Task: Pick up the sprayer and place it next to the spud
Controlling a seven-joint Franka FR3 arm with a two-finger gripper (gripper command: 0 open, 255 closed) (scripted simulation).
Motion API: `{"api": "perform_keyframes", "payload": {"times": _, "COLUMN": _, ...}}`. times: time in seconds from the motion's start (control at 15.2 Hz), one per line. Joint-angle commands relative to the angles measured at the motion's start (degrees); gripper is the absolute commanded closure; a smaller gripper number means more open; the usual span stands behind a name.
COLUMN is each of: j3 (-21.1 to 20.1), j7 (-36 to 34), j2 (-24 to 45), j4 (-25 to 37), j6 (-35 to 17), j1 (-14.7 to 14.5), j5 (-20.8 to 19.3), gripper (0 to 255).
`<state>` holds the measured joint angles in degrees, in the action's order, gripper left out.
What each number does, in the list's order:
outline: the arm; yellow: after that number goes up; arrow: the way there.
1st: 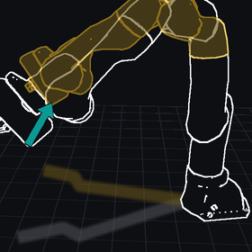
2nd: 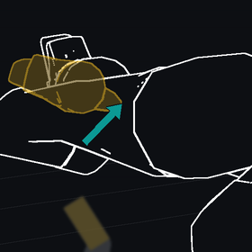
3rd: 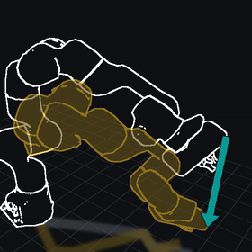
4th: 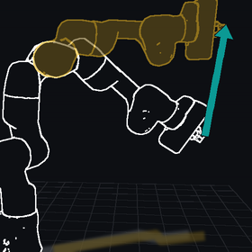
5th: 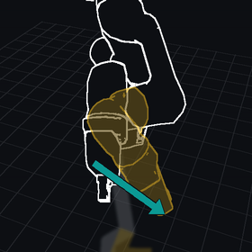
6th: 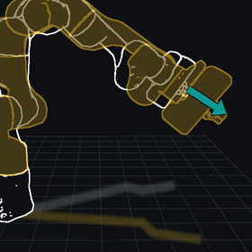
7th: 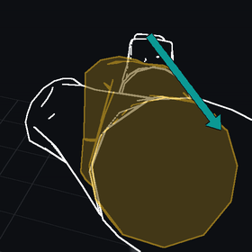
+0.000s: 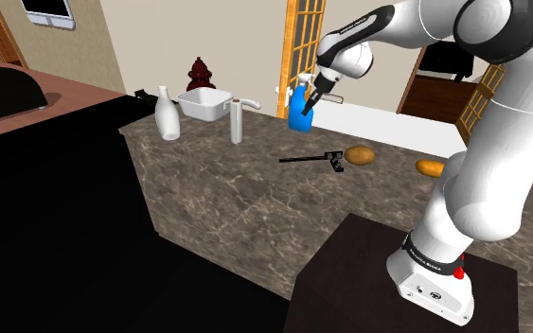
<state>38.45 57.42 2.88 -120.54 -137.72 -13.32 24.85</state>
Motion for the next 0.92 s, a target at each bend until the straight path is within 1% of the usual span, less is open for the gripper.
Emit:
{"api": "perform_keyframes", "payload": {"times": 0.0, "j3": 0.10, "j7": -1.26, "j2": -1.00, "j4": 0.52, "j6": 1.06, "j1": -0.12, "j5": -1.46, "gripper": 255}}
{"api": "perform_keyframes", "payload": {"times": 0.4, "j3": 0.17, "j7": -4.35, "j2": -3.19, "j4": 3.02, "j6": 4.72, "j1": -0.22, "j5": -4.83, "gripper": 255}}
{"api": "perform_keyframes", "payload": {"times": 0.86, "j3": 0.04, "j7": -7.22, "j2": -5.07, "j4": 6.59, "j6": 9.31, "j1": -0.20, "j5": -7.72, "gripper": 255}}
